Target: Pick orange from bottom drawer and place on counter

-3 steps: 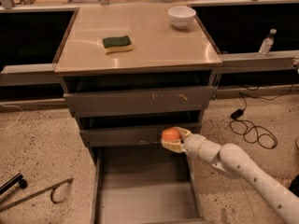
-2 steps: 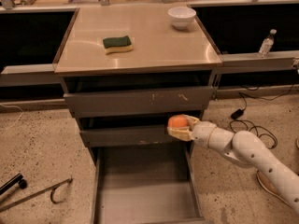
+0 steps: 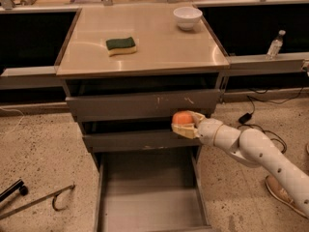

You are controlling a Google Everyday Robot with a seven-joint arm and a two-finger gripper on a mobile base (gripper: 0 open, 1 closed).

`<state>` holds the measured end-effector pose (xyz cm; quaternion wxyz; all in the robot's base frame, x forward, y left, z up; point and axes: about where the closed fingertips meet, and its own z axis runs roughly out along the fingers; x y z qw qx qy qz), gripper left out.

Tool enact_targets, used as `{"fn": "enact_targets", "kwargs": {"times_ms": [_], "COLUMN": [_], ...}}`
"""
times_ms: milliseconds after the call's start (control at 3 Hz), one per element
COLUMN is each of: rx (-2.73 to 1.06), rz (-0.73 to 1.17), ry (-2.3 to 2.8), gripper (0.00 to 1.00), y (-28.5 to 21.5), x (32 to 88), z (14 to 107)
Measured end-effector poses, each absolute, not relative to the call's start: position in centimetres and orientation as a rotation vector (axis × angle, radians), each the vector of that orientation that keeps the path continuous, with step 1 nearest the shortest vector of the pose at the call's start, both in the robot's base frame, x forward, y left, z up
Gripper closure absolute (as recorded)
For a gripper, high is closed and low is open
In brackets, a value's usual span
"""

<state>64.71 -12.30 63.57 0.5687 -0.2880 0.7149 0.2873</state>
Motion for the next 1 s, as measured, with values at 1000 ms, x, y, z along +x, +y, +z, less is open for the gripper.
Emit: {"fn": "enact_targets", "kwargs": {"times_ms": [1000], "rx": [-0.756], "rz": [0.859], "ry": [1.372], "gripper": [1.0], "y": [-11.7], "x": [68.8], "z": [91.8]}}
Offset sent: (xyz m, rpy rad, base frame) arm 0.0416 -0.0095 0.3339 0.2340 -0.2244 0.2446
